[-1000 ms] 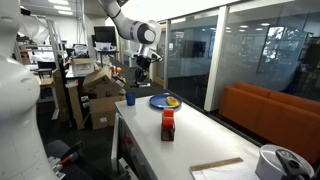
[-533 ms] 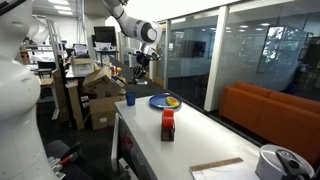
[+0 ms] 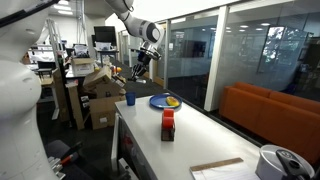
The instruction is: Pick the marker and put it in the cup
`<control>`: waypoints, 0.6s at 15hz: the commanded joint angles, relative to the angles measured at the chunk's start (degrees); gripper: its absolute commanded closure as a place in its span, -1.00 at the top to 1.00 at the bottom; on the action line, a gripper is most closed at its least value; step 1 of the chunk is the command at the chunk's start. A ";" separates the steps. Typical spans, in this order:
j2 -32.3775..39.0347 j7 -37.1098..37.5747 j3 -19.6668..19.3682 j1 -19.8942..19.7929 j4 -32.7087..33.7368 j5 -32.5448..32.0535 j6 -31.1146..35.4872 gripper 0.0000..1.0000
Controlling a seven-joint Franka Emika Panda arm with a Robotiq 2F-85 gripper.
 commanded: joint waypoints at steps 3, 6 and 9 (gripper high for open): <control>4.69 -0.81 -0.26 -0.16 7.74 -0.17 -9.02 -0.91; 4.99 2.40 -1.80 -1.40 6.98 2.06 -6.64 -0.91; 5.29 6.25 -4.20 -3.93 5.69 5.63 -5.12 -0.91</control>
